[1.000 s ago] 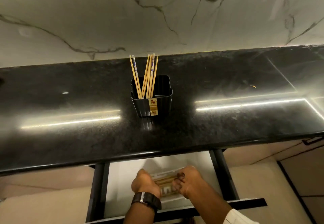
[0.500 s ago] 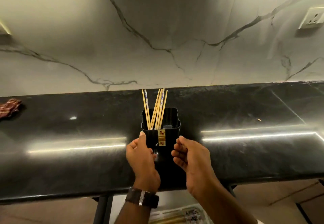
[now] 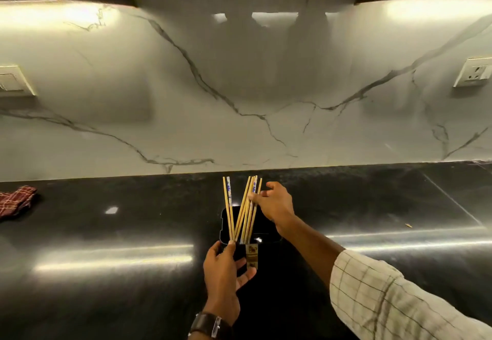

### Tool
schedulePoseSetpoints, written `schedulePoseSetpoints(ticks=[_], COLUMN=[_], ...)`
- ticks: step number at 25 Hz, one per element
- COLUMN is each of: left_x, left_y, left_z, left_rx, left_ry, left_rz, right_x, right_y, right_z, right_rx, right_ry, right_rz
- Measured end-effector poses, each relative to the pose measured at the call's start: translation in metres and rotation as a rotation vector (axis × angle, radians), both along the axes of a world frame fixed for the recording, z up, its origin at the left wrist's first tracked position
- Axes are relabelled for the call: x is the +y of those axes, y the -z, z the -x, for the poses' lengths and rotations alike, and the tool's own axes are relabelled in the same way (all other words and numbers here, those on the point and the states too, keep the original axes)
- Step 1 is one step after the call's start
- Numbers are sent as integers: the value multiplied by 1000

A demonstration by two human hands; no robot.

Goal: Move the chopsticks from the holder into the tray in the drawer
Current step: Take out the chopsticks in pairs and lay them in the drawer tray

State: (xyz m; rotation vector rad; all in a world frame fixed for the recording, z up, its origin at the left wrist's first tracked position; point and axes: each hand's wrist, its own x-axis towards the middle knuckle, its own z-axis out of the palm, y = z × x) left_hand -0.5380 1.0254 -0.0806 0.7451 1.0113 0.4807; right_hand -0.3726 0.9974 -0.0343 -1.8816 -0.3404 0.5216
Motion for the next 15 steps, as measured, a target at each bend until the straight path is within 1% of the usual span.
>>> schedulePoseSetpoints(ticks=[2, 4, 10, 15], left_x=[6, 9, 11, 6], left_y=[1, 4, 16, 20], left_z=[-6, -9, -19, -25], left_rx=[5, -1, 0, 1], left_ry=[-20, -36, -76, -141], left_rz=[-19, -35, -54, -59], right_x=[15, 25, 24, 17], right_y=[2, 5, 12, 6], right_z=[-10, -17, -21, -24], right_rx=[-15, -51, -104, -282], right_ry=[-33, -7, 56, 74], right_rz=[37, 61, 0, 46])
